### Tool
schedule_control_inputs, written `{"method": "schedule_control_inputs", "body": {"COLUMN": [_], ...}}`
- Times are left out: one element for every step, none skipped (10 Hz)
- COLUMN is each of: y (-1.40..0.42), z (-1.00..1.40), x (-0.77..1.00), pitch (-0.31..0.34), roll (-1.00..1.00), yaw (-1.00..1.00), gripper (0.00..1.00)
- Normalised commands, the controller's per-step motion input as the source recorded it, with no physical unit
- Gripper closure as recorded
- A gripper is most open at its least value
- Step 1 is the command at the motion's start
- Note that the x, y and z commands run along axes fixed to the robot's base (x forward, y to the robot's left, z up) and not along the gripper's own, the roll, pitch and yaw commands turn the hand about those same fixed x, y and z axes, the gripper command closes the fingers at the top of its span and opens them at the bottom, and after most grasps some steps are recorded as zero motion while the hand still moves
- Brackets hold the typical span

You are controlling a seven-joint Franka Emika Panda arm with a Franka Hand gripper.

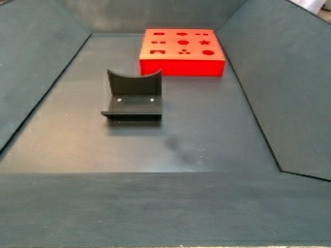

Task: Pick up the 3 prong object. Move up. Place the 3 prong object on the fixture. Regrasp the 3 prong object. Move to above the board. Insert the 3 prong object.
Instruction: Insert the 3 prong object.

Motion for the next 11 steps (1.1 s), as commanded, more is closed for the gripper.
{"method": "schedule_control_inputs", "body": {"y": [0.2,0.02,0.53,0.59,0.58,0.22,0.04,0.0,0.0,0.0,0.0], "z": [0.0,0.0,-0.42,-0.44,-0.53,-0.74,-0.78,-0.72,0.0,-0.03,-0.59], "x": [0.13,0.0,0.0,0.0,0.0,-0.16,-0.29,-0.37,0.0,-0.01,-0.09], "pitch": [0.01,0.0,-0.036,-0.013,0.0,0.013,0.074,0.067,-0.019,0.0,0.0], "roll": [-0.11,-0.01,-0.32,-0.38,-0.34,-0.2,-0.12,-0.05,0.0,0.01,0.1], "yaw": [-0.25,0.0,-0.1,-0.07,-0.13,-0.48,-0.65,-0.65,0.0,0.0,-0.37], "gripper": [1.0,1.0,1.0,1.0,1.0,1.0,1.0,1.0,1.0,1.0,1.0]}}
